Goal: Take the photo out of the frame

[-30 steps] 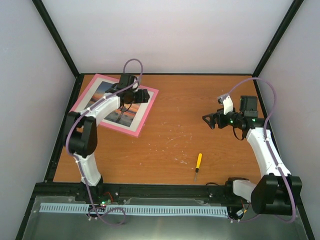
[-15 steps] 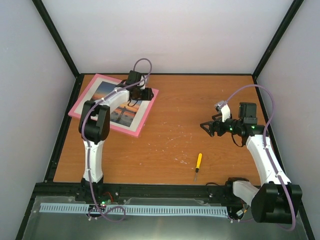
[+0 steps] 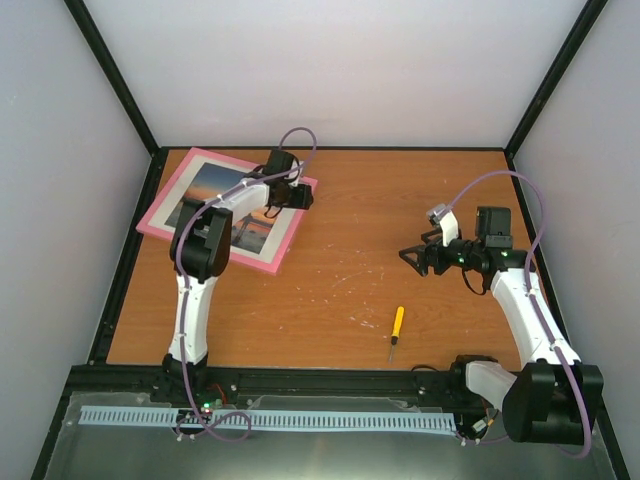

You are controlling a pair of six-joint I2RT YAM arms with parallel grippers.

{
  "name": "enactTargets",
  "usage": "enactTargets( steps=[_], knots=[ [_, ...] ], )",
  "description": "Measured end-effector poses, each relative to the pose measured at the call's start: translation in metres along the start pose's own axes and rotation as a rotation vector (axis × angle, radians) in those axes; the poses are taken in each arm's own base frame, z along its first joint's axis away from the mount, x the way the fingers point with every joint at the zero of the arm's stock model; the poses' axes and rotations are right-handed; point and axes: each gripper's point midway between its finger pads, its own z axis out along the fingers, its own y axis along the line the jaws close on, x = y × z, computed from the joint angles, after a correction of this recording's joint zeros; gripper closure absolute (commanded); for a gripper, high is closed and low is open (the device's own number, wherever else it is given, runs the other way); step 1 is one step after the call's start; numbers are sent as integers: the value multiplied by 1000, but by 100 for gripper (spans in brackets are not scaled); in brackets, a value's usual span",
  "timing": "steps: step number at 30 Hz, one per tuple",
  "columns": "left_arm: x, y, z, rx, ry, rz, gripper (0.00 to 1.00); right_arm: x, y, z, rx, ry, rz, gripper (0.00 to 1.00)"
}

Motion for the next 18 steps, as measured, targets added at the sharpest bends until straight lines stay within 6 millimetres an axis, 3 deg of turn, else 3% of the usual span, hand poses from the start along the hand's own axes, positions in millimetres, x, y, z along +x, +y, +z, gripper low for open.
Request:
enactTargets(
  steps=[8,18],
  knots=[
    [0,-6,9,12,7,36,41,2,-1,1,6,5,-2,9],
    [5,-36,15,48,17,127,44,4,-3,0,23,7,-9,7]
  ],
)
